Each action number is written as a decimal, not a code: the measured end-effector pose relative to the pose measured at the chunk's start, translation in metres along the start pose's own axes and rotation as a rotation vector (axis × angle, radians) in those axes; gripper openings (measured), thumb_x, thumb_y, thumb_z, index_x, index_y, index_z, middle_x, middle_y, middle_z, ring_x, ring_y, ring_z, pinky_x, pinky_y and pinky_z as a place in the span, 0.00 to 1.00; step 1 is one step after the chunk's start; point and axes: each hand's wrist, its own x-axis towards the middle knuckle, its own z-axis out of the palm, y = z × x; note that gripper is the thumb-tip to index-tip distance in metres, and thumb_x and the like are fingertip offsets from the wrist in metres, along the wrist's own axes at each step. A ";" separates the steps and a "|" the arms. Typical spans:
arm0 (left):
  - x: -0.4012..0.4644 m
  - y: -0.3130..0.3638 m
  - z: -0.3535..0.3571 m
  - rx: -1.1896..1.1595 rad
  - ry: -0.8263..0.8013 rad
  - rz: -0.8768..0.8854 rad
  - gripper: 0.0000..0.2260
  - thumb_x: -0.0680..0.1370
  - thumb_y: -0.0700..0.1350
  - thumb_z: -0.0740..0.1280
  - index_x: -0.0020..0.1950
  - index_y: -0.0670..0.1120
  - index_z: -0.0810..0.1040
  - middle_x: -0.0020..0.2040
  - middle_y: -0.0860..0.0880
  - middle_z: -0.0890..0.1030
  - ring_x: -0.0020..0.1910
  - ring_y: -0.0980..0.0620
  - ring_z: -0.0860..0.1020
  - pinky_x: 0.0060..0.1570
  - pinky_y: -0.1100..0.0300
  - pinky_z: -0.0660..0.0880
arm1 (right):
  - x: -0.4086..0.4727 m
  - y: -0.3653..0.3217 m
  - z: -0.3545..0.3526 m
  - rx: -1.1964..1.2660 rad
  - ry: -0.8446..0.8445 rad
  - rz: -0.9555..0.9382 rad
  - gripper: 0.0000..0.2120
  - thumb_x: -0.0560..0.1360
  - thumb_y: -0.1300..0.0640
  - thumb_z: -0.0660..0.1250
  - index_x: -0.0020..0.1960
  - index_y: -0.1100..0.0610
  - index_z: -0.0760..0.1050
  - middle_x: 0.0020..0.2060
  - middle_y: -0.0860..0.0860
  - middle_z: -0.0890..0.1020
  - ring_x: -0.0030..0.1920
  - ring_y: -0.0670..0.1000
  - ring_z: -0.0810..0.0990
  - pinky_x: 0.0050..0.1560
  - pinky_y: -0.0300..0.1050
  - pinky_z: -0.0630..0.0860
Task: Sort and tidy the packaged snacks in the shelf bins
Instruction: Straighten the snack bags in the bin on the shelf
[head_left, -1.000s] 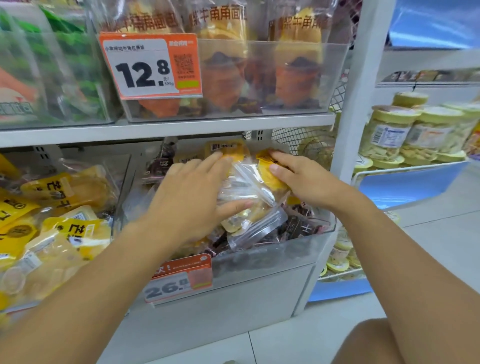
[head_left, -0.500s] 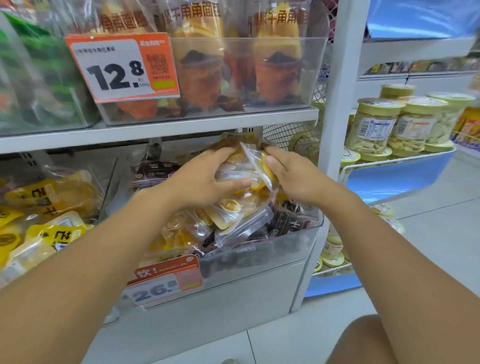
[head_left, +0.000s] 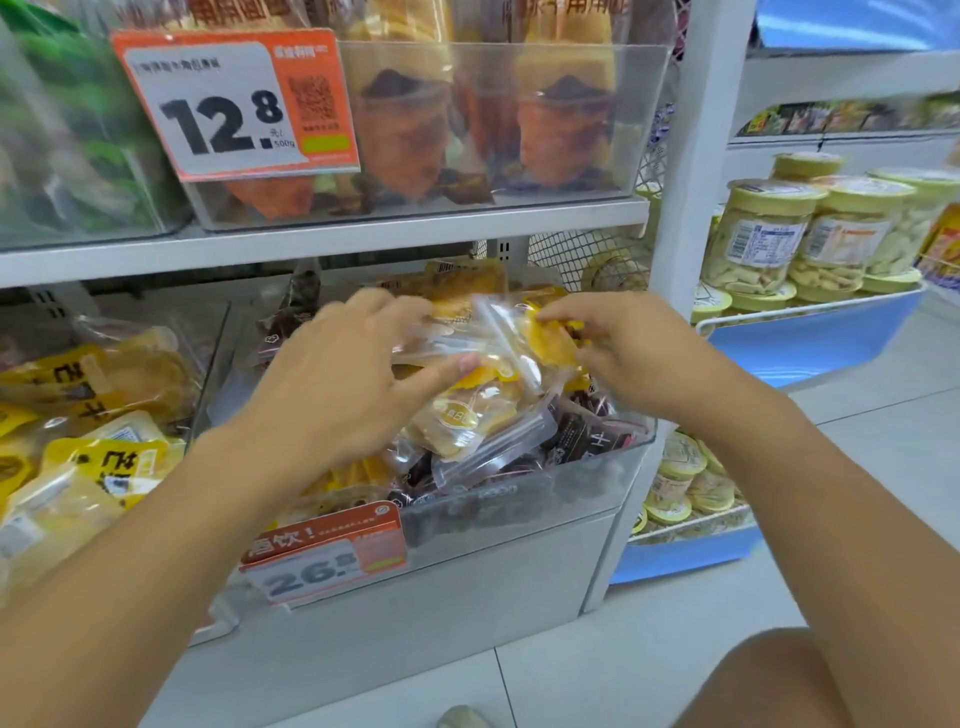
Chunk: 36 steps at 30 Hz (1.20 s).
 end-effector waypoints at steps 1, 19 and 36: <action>-0.002 0.000 0.000 0.001 -0.028 0.034 0.34 0.75 0.73 0.53 0.74 0.56 0.69 0.68 0.53 0.72 0.66 0.46 0.71 0.63 0.46 0.72 | 0.000 0.006 -0.001 0.013 -0.001 0.020 0.19 0.77 0.61 0.71 0.65 0.47 0.79 0.57 0.47 0.83 0.55 0.49 0.82 0.59 0.52 0.78; 0.001 -0.005 0.011 -0.068 -0.045 0.166 0.28 0.80 0.60 0.61 0.79 0.55 0.61 0.81 0.52 0.57 0.79 0.52 0.55 0.76 0.54 0.55 | 0.002 -0.033 0.001 -0.044 0.228 0.183 0.14 0.79 0.54 0.59 0.44 0.59 0.80 0.37 0.54 0.82 0.39 0.56 0.79 0.39 0.48 0.75; -0.193 -0.226 -0.072 0.066 0.002 -0.315 0.36 0.69 0.70 0.64 0.68 0.47 0.76 0.64 0.49 0.77 0.63 0.48 0.75 0.63 0.51 0.74 | 0.028 -0.284 0.165 -0.193 -0.343 -0.530 0.24 0.72 0.36 0.68 0.57 0.53 0.70 0.58 0.49 0.77 0.58 0.55 0.77 0.52 0.53 0.77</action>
